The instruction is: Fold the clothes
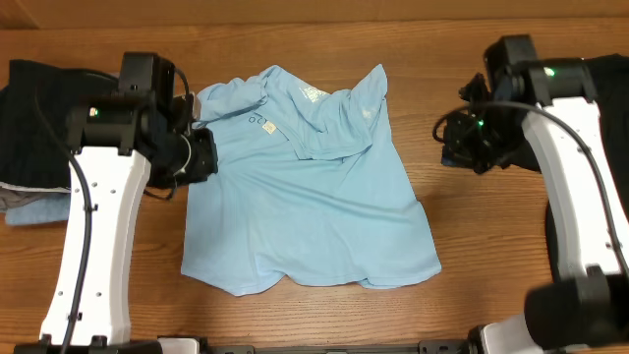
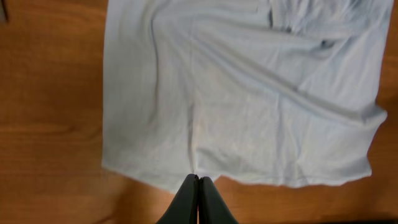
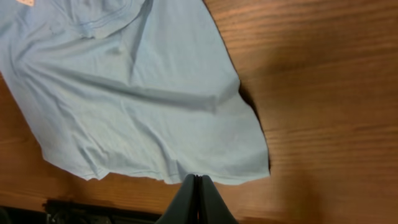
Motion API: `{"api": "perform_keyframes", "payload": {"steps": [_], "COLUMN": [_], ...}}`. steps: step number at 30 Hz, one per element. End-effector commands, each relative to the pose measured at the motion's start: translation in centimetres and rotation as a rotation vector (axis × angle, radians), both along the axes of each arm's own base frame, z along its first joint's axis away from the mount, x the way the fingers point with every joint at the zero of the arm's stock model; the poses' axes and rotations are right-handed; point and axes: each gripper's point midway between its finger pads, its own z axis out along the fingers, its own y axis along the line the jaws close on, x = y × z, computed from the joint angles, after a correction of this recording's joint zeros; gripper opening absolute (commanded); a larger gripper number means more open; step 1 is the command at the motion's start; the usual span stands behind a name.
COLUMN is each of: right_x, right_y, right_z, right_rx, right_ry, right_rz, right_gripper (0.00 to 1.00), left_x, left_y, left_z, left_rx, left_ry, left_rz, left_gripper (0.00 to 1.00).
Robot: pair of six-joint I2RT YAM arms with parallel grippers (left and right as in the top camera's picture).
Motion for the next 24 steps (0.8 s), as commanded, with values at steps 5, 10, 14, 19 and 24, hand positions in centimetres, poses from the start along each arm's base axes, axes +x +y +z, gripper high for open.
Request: {"api": "perform_keyframes", "payload": {"steps": [5, 10, 14, 19, 24], "right_x": [-5.0, -7.4, -7.3, -7.6, -7.6], "right_y": [0.5, 0.3, 0.1, -0.1, -0.1], "right_z": [-3.5, -10.4, -13.3, -15.6, -17.1], "right_rx": [0.016, 0.008, 0.0, -0.015, -0.022], "right_ry": [-0.039, 0.049, 0.045, 0.09, 0.131], "right_rz": [-0.094, -0.124, -0.152, -0.168, -0.164], "right_gripper": [0.04, 0.04, 0.04, 0.04, 0.04], "left_x": [-4.9, -6.8, -6.8, -7.2, -7.7], "left_y": [-0.9, -1.6, -1.6, -1.6, -1.4], "left_z": [-8.5, -13.1, -15.3, -18.3, -20.4], "left_rx": [-0.038, -0.084, -0.085, -0.091, -0.094], "left_ry": [0.193, 0.258, 0.242, 0.225, 0.212], "left_rz": [-0.007, -0.003, 0.028, 0.055, 0.104], "left_gripper": [0.04, 0.04, 0.04, 0.04, 0.04]}}
